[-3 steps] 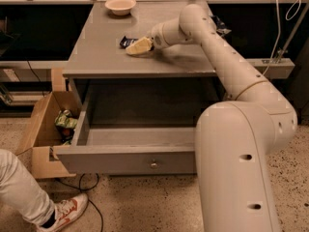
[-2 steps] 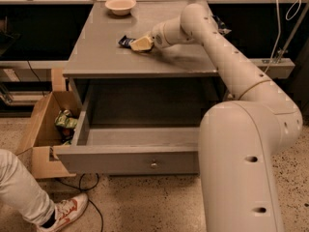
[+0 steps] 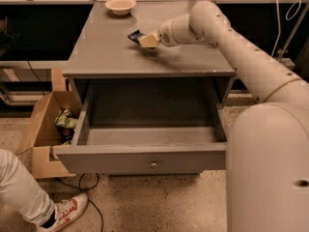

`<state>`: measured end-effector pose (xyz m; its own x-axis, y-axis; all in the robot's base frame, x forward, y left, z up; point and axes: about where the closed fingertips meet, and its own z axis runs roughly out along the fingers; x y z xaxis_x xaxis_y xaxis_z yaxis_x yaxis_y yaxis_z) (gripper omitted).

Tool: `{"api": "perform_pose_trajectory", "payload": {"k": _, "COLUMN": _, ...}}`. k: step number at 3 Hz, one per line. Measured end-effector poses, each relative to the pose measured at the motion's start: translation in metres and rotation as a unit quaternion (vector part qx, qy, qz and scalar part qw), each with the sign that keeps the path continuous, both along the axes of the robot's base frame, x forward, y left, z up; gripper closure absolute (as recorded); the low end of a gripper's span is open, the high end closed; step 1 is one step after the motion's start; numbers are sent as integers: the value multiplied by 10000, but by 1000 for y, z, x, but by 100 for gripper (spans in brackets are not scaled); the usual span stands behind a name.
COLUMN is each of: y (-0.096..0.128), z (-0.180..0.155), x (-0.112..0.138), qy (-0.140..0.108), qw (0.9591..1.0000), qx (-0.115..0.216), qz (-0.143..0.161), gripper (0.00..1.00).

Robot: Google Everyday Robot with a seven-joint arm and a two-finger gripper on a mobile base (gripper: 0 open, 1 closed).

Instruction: Place rxbar blueberry into top drawer

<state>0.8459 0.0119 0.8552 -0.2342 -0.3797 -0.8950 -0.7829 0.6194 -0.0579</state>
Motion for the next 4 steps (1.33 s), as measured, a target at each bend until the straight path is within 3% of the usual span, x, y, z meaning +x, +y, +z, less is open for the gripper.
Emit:
{"api": "perform_pose_trajectory", "payload": {"k": 1, "y": -7, "z": 15, "x": -34, "qy": -155, "qw": 9998, "qx": -36, "qz": -78, "gripper": 100}}
{"api": "perform_pose_trajectory", "payload": {"k": 2, "y": -7, "z": 16, "x": -33, "qy": -159, "qw": 9998, "qx": -31, "qz": -77, "gripper": 100}}
{"api": "perform_pose_trajectory", "payload": {"k": 3, "y": 6, "z": 15, "x": -40, "qy": -151, "qw": 9994, "qx": -144, "qz": 275, "gripper": 100}}
{"api": "perform_pose_trajectory", "payload": {"k": 4, "y": 28, "z": 20, "x": -79, "qy": -194, "qw": 9937, "qx": -413, "qz": 1024, "gripper": 100}}
